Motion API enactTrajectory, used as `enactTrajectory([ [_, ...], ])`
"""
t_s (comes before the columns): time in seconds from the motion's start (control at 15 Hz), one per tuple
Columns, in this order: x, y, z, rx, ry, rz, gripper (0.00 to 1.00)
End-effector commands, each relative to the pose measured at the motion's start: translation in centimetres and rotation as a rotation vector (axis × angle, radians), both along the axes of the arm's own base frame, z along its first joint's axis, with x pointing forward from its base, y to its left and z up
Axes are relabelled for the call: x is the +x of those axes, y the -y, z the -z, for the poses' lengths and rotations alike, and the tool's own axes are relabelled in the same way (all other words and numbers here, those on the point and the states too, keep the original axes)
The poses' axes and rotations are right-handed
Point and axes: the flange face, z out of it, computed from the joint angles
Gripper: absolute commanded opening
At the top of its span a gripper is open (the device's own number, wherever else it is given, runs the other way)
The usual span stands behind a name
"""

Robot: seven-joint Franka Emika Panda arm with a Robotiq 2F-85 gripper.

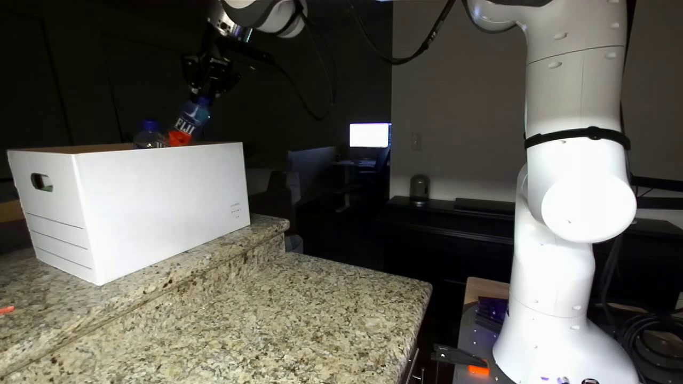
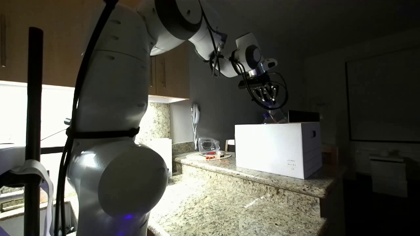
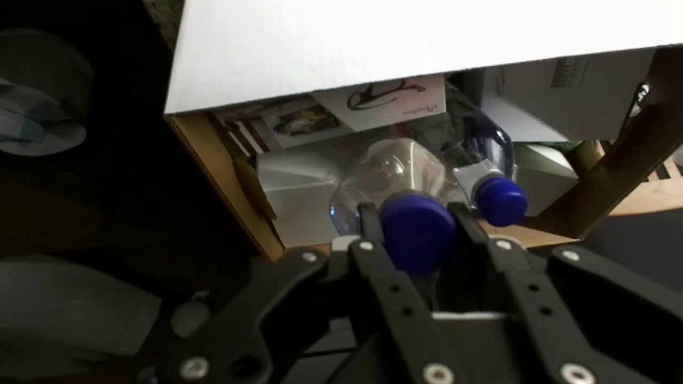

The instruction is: Place two empty water bottles inside the white storage box

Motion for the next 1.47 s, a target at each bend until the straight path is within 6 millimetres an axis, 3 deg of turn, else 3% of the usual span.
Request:
enactTrajectory([
  [0.0,0.8,1.3,0.4,0.011,-0.077,0.001,0.14],
  [0.27,1.5,2.4,1.2,0.013,-0.117,0.017,0.14],
  [0.33,1.6,2.4,1.3,0.014,-0.117,0.014,0.52],
  [0.8,2.1,2.9,2.1,0.019,-0.133,0.023,0.98],
  [1.2,0.9,2.8,1.2,0.01,-0.135,0.024,1.0],
  [1.4,-0.9,2.5,0.0,-0.007,-0.138,0.016,1.0],
])
